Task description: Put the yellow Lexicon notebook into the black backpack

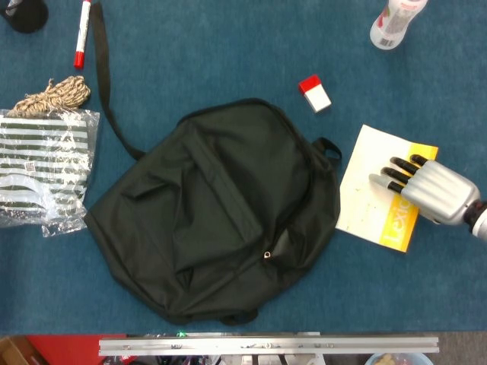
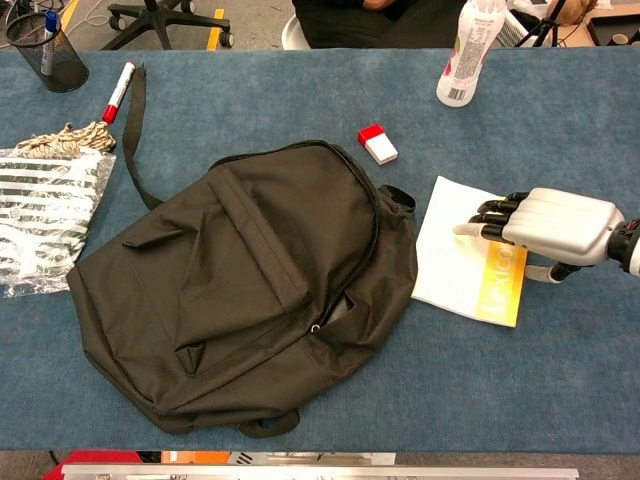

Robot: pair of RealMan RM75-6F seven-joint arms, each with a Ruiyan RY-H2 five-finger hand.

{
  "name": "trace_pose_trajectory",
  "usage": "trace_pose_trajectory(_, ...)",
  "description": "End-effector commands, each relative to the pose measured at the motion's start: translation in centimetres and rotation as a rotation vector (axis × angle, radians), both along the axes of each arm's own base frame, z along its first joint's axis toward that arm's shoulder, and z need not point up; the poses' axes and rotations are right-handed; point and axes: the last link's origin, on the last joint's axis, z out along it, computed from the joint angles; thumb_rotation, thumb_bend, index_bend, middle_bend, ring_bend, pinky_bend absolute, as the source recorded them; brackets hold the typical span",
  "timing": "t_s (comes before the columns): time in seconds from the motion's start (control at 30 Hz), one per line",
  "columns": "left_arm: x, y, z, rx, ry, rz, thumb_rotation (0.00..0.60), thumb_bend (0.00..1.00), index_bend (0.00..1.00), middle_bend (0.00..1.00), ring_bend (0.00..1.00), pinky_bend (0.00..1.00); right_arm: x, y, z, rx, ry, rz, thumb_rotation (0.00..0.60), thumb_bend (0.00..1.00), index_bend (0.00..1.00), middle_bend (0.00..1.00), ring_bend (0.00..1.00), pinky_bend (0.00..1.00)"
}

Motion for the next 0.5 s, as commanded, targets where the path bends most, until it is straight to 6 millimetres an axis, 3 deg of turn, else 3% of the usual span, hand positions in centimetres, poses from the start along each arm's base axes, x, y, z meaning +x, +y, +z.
trace_pose_trajectory(0.03,-0.1,0.0,0.0,-0.004,-0.003,0.001,0.6,0.21,0.28,0.26,0.25,0.22,0.1,-0.1,-0.1,-0.002,-0.008,0.0,0.6,0.35,0.0,0.22,0.15,0.28)
trace_pose_trajectory(0.23,-0.1,-0.1,0.1,-0.01,-0.02,-0.001,0.6,0.21,0.28,0.26,0.25,0.22,1.2,-0.8,-0.6,-0.035,-0.063,0.021,0.6,0.41,0.01,0.27,0.2,0.33)
trace_pose_trajectory(0.4,-0.1,-0.1,0.3,-0.011,-0.037,-0.005,0.6,0.21,0.28,0.26,0.25,0.22,2.8,-1.7,-0.8,-0.079,-0.131,0.04,0.6,0.5,0.1,0.33,0.23,0.36)
trace_pose_trajectory(0.5,-0.1,-0.1,0.4,-0.009,-0.042,-0.006,0.6,0.21,0.28,0.26,0.25,0.22,3.4,-2.1,-1.1,-0.097,-0.147,0.049,0.6,0.51,0.17,0.35,0.25,0.39)
